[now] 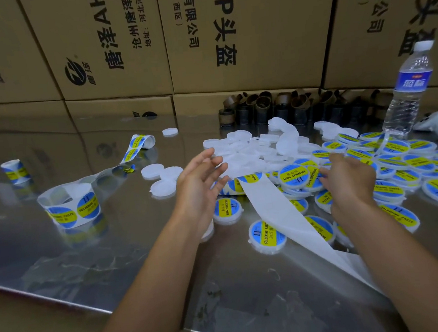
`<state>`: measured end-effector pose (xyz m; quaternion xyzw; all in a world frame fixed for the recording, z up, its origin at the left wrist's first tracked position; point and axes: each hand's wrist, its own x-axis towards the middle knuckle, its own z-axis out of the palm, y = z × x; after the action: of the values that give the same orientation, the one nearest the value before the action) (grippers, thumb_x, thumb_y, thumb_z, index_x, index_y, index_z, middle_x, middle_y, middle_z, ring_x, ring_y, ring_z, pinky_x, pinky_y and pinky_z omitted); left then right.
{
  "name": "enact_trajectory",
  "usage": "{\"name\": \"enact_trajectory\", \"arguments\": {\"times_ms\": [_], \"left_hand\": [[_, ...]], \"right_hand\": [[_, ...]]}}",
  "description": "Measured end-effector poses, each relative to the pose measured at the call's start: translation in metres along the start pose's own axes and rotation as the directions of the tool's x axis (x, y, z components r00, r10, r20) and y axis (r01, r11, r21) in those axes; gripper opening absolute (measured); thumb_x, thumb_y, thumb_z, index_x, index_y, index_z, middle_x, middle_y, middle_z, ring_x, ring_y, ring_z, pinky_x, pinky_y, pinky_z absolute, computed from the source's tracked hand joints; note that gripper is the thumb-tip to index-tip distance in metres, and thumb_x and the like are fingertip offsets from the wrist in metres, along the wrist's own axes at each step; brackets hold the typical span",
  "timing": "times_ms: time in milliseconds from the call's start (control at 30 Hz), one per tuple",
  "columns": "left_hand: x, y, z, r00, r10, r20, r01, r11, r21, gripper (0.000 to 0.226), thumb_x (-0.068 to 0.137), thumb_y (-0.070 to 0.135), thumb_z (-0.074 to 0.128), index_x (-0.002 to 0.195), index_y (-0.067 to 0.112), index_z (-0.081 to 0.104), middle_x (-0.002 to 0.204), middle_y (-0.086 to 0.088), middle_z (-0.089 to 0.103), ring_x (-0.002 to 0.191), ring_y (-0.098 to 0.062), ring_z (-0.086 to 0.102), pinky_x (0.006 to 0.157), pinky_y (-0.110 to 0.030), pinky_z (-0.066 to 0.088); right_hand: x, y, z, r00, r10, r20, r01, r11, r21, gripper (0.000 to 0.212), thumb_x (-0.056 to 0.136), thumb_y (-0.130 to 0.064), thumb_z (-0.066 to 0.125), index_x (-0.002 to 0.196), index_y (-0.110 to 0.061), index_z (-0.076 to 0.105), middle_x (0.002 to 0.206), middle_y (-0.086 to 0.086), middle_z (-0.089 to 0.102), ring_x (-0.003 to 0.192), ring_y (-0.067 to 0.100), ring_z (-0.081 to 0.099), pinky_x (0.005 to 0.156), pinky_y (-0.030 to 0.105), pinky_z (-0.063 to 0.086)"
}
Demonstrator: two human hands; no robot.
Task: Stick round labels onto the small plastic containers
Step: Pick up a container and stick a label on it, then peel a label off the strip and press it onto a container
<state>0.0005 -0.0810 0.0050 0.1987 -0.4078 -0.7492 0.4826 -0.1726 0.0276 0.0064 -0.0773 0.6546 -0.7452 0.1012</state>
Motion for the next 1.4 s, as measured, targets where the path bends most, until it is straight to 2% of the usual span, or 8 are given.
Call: {"name": "enact_trajectory", "arguments": {"times_ms": [233,400,700,800,1000,1100,1233,1400], "left_hand": [[0.0,0.015,-0.022,0.999,0.006,-0.044,0.007,0.958,0.287,0.023,0.097,0.005,0.045,0.092,0.018,0.064,0.079,0.0,0.065,0.075,-0.012,0.063,0.067,-0.022,0.052],[-0.01,0.021,-0.044,0.99,-0.012,0.139,-0.107,0.571,0.814,0.007,0.09,0.008,0.061,0.09,0.013,0.066,0.083,-0.002,0.065,0.077,-0.014,0.057,0.07,-0.023,0.045],[-0.026,0.032,-0.061,0.932,-0.22,0.286,-0.287,0.031,0.958,0.035,0.073,0.028,0.079,0.101,0.033,0.059,0.099,0.017,0.054,0.091,0.002,0.051,0.07,0.0,0.037],[-0.024,0.03,-0.057,0.919,-0.207,0.335,-0.309,0.148,0.939,0.03,0.077,0.023,0.076,0.102,0.032,0.062,0.099,0.014,0.06,0.085,0.006,0.054,0.071,-0.002,0.04],[-0.02,0.018,-0.039,0.976,-0.137,0.168,0.014,0.812,0.583,0.019,0.082,0.021,0.064,0.096,0.026,0.074,0.099,0.0,0.073,0.097,-0.015,0.065,0.086,-0.029,0.047],[-0.013,0.015,-0.023,0.973,-0.193,0.13,0.123,0.9,0.418,0.034,0.095,0.021,0.04,0.098,0.026,0.074,0.104,-0.004,0.073,0.099,-0.018,0.064,0.087,-0.033,0.047],[-0.008,0.013,0.0,0.94,-0.305,0.151,0.289,0.95,0.115,0.037,0.095,0.024,0.032,0.105,0.022,0.068,0.1,-0.015,0.072,0.08,-0.021,0.064,0.072,-0.031,0.052],[0.0,0.002,0.016,0.95,-0.295,0.102,0.297,0.955,-0.009,0.031,0.094,0.025,0.039,0.099,0.017,0.068,0.091,-0.016,0.069,0.078,-0.028,0.063,0.076,-0.037,0.051]], "right_hand": [[-0.011,-0.002,0.004,0.98,-0.197,0.04,0.198,0.98,-0.03,0.018,0.088,-0.015,0.054,0.1,-0.028,0.055,0.13,0.006,0.047,0.106,0.027,0.06,0.091,0.041,0.048],[-0.014,-0.002,0.005,0.972,-0.227,0.06,0.23,0.972,-0.05,0.018,0.087,-0.015,0.055,0.1,-0.028,0.057,0.126,0.004,0.051,0.108,0.025,0.059,0.094,0.045,0.047],[-0.017,0.0,0.006,0.967,-0.243,0.074,0.248,0.967,-0.062,0.016,0.086,-0.011,0.054,0.095,-0.025,0.058,0.117,0.003,0.057,0.107,0.026,0.059,0.092,0.044,0.048],[-0.017,-0.001,0.007,0.966,-0.244,0.084,0.25,0.966,-0.064,0.017,0.086,-0.011,0.053,0.094,-0.025,0.058,0.114,0.003,0.059,0.106,0.026,0.059,0.091,0.042,0.048],[-0.019,0.001,0.006,0.939,-0.304,0.158,0.32,0.943,-0.09,0.016,0.087,-0.01,0.053,0.096,-0.02,0.061,0.089,-0.007,0.06,0.086,0.01,0.063,0.075,0.029,0.049],[-0.026,0.004,0.007,0.84,-0.385,0.381,0.467,0.872,-0.148,0.017,0.087,-0.01,0.056,0.097,-0.022,0.063,0.076,-0.005,0.06,0.062,-0.002,0.055,0.057,0.013,0.04],[-0.033,0.013,0.008,0.651,-0.462,0.602,0.737,0.574,-0.357,0.022,0.09,-0.022,0.055,0.108,-0.029,0.066,0.083,-0.012,0.065,0.097,0.012,0.049,0.084,0.029,0.041],[-0.031,0.015,0.005,0.624,-0.426,0.655,0.776,0.441,-0.451,0.029,0.094,-0.028,0.049,0.12,-0.03,0.062,0.103,-0.006,0.068,0.114,0.018,0.043,0.097,0.036,0.034]]}}
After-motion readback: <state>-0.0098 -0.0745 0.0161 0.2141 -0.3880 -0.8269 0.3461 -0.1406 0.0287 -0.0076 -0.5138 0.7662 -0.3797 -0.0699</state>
